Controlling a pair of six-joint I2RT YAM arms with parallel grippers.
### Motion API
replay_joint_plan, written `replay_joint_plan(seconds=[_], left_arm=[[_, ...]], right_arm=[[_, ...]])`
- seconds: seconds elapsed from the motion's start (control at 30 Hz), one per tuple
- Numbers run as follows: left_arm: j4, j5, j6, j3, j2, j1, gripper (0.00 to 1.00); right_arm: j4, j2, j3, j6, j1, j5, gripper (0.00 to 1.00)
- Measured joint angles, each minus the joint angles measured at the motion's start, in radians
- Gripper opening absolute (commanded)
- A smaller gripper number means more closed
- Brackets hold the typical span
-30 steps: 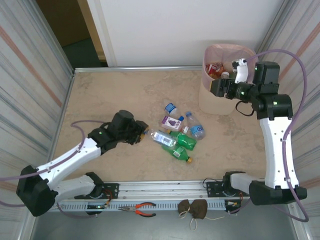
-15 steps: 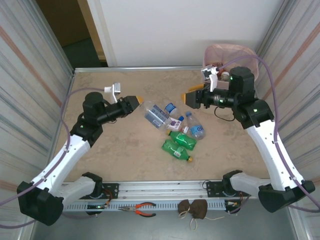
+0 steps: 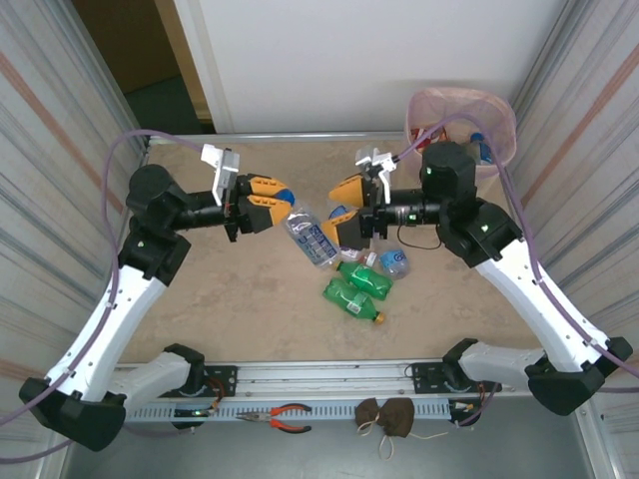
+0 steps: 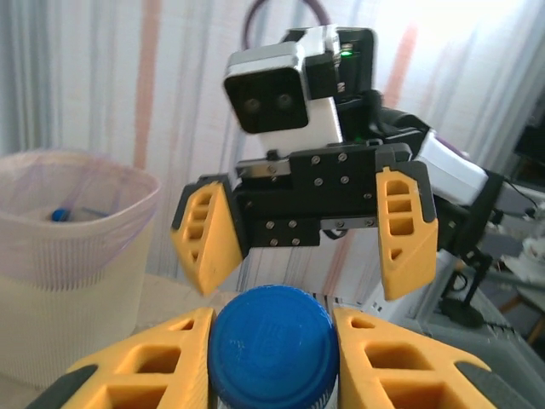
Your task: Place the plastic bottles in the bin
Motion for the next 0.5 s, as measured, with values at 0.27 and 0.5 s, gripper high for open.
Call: replay_joint_plan(seconds=[0.27,0.5], left_arm=[[0.0,0.084,0.09,0.071,-0.013,-0.084,0.0],[-0.024,0.096,0.137,0.088,-0.013,-0.126,0.0]], right_arm=[[0.005,0.018,0.012,-0.103,0.137,-0.042,0.79],[-0.015,0.04,0.034,-0.129,0.178,-0.045,0.59]])
